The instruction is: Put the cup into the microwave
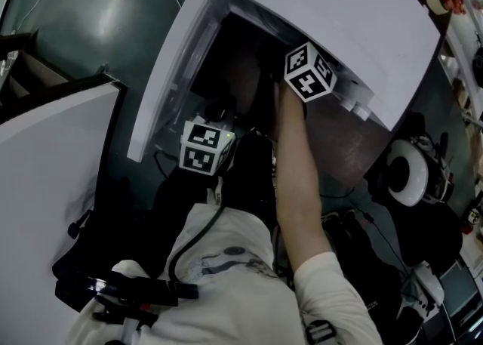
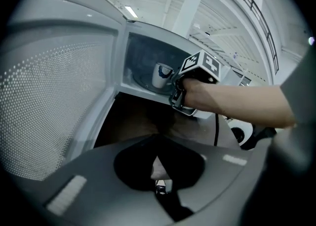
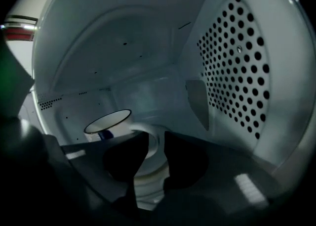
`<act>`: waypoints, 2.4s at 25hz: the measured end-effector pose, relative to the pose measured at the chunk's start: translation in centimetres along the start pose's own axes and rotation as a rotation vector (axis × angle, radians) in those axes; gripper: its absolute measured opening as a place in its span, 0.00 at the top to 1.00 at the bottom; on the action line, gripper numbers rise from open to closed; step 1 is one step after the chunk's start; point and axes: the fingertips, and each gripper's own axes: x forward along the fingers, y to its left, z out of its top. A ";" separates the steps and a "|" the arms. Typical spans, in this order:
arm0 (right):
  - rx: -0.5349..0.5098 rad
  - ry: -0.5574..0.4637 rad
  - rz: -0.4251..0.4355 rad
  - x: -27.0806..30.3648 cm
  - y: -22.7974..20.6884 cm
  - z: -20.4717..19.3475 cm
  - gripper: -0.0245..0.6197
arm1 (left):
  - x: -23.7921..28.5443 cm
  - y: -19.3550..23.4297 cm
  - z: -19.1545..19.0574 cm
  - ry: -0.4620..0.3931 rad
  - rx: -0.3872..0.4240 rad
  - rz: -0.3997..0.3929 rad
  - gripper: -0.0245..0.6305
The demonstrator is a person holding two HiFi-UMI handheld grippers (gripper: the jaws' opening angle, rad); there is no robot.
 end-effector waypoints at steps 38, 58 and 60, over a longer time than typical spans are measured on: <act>-0.368 -0.067 0.194 -29.4 0.6 3.4 0.96 | -11.0 -12.7 9.3 -0.456 0.292 -0.259 0.96; -0.356 -0.137 0.251 -46.4 -4.7 1.6 0.96 | -19.8 -19.7 -0.7 -0.523 0.288 -0.206 0.96; -0.350 -0.146 0.253 -47.5 -4.6 2.0 0.96 | -20.8 -19.9 -1.1 -0.534 0.298 -0.201 0.96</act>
